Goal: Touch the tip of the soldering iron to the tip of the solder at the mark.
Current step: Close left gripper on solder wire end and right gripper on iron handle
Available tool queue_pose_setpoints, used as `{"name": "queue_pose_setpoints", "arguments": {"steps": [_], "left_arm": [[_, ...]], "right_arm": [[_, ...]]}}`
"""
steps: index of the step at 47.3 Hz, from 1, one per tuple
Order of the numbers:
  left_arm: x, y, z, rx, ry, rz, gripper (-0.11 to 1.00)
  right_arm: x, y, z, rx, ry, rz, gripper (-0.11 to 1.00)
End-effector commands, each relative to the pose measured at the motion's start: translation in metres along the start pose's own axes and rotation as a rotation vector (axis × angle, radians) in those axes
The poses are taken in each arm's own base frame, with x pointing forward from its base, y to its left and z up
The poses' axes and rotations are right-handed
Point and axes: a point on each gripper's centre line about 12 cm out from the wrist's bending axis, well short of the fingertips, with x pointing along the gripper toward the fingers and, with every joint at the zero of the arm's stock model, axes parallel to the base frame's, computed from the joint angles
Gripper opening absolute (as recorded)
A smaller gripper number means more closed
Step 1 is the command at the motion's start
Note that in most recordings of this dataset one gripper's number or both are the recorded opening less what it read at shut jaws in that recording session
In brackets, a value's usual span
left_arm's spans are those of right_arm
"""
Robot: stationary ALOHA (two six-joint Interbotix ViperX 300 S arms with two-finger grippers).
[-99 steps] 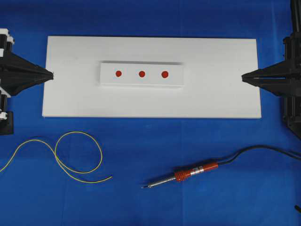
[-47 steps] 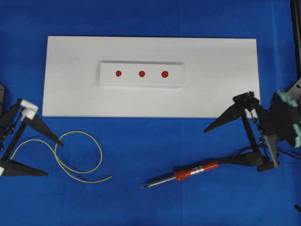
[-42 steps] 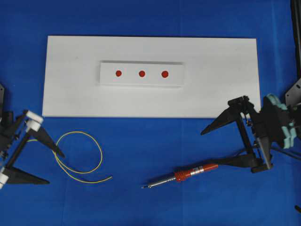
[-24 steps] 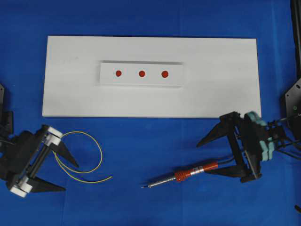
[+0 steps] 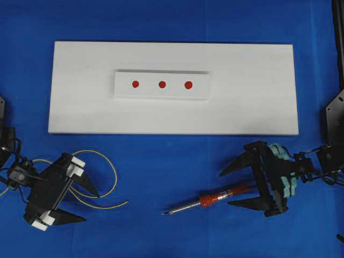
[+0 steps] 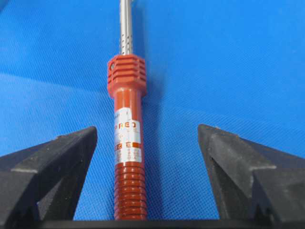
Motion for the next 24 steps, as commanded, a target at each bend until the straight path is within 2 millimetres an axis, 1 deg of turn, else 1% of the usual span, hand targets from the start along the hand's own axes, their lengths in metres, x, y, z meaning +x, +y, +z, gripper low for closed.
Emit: {"name": "queue_pose_setpoints", "arguments": {"steps": [1,11,16,19,21,24], "left_arm": [[0.003,-0.001,0.003,-0.001,-0.023,-0.003,0.68],[0.006,-0.002,-0.004,0.021,-0.036,-0.007,0.57],[0.007,-0.001,-0.008,0.034,-0.026,-0.006,0.52],[0.008,-0.001,-0.010,0.040,-0.018,-0.006,0.43],[0.009,-0.001,-0.011,0.043,-0.013,-0.005,0.37],[0.009,-0.001,-0.012,0.043,-0.009,-0.005,0.24]], "right_arm": [[0.005,0.004,0.005,0.002,-0.024,0.007,0.73],[0.010,0.002,-0.002,-0.004,-0.007,-0.002,0.65],[0.011,0.000,-0.005,-0.010,-0.005,-0.005,0.59],[0.013,-0.001,-0.008,-0.017,0.000,-0.010,0.54],[0.014,-0.002,-0.011,-0.018,0.002,-0.013,0.48],[0.015,-0.004,-0.013,-0.022,0.004,-0.017,0.37]]}}
